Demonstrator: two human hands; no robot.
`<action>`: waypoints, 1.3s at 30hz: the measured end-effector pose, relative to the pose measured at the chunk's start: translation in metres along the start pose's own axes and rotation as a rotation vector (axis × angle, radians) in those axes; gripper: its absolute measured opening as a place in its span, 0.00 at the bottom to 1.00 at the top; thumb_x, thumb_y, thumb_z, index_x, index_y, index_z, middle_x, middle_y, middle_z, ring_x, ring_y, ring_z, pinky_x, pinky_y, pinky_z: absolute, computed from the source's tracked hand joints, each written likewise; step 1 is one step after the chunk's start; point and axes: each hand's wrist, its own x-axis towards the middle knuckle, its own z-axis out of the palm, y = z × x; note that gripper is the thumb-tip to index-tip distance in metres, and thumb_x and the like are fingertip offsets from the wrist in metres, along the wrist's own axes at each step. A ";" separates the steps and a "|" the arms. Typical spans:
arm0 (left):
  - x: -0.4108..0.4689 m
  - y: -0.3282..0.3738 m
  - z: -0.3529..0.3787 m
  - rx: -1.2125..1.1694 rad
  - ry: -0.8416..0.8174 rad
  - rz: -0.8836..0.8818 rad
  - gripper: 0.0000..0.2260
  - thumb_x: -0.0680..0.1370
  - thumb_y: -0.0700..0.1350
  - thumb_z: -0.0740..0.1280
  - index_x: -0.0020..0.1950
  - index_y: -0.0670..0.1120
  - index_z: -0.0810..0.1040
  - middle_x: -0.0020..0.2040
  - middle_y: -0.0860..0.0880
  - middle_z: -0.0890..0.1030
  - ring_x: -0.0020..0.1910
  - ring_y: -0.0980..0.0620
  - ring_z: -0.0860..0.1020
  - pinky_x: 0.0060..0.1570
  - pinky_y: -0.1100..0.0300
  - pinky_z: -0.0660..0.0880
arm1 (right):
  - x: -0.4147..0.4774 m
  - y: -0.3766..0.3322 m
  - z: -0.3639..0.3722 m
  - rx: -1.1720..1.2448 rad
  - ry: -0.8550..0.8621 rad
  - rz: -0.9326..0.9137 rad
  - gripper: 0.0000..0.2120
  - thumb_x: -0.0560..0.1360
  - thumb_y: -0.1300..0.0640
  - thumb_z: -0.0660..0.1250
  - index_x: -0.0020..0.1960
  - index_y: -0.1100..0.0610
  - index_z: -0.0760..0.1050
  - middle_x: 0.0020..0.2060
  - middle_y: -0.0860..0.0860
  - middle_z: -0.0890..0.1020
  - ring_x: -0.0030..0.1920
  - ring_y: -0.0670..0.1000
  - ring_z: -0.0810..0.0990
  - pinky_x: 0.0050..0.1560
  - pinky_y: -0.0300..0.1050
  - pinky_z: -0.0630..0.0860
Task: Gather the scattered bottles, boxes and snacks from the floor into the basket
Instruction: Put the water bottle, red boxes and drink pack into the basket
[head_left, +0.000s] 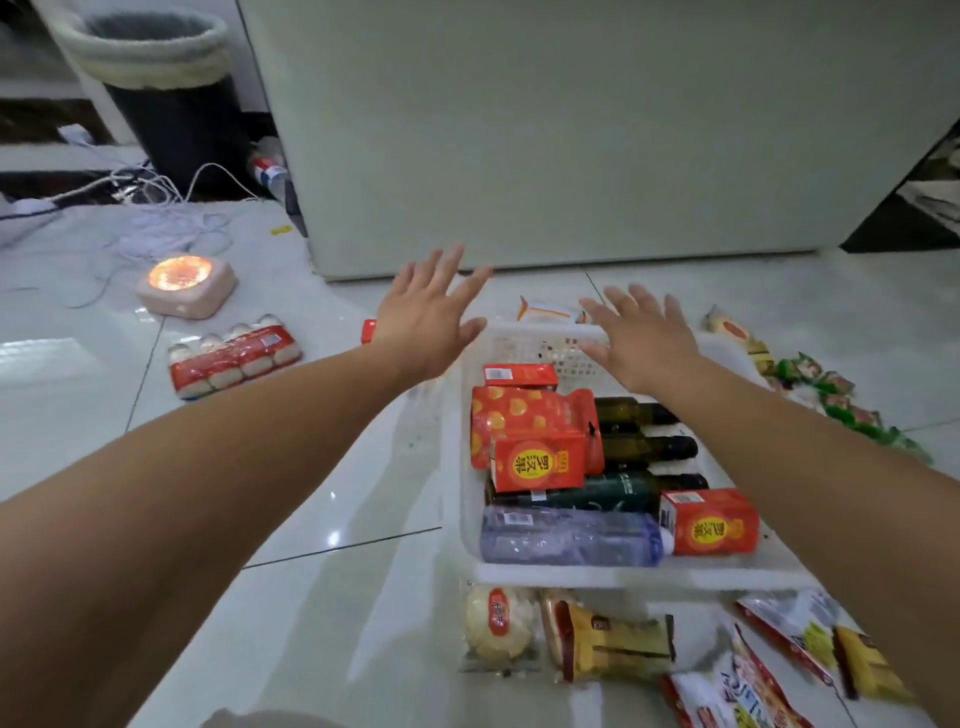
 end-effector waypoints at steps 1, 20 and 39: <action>-0.005 -0.019 -0.001 0.003 0.018 -0.088 0.27 0.81 0.59 0.51 0.78 0.56 0.46 0.79 0.46 0.44 0.78 0.45 0.44 0.74 0.48 0.44 | 0.014 -0.020 -0.009 0.022 0.024 -0.040 0.27 0.80 0.41 0.49 0.77 0.46 0.47 0.77 0.51 0.49 0.77 0.55 0.45 0.74 0.61 0.43; -0.149 -0.210 0.041 0.086 -0.189 -0.751 0.34 0.79 0.66 0.47 0.76 0.54 0.33 0.77 0.48 0.35 0.76 0.45 0.33 0.72 0.45 0.36 | 0.118 -0.242 -0.011 -0.042 0.016 -0.446 0.31 0.78 0.36 0.45 0.76 0.42 0.39 0.77 0.50 0.40 0.77 0.56 0.38 0.73 0.63 0.36; -0.087 -0.302 0.087 -0.027 -0.381 -0.633 0.40 0.77 0.66 0.55 0.78 0.50 0.37 0.78 0.47 0.35 0.76 0.44 0.36 0.73 0.44 0.39 | 0.141 -0.258 0.032 0.311 -0.279 -0.272 0.38 0.76 0.36 0.55 0.77 0.45 0.38 0.78 0.50 0.44 0.77 0.54 0.45 0.75 0.59 0.45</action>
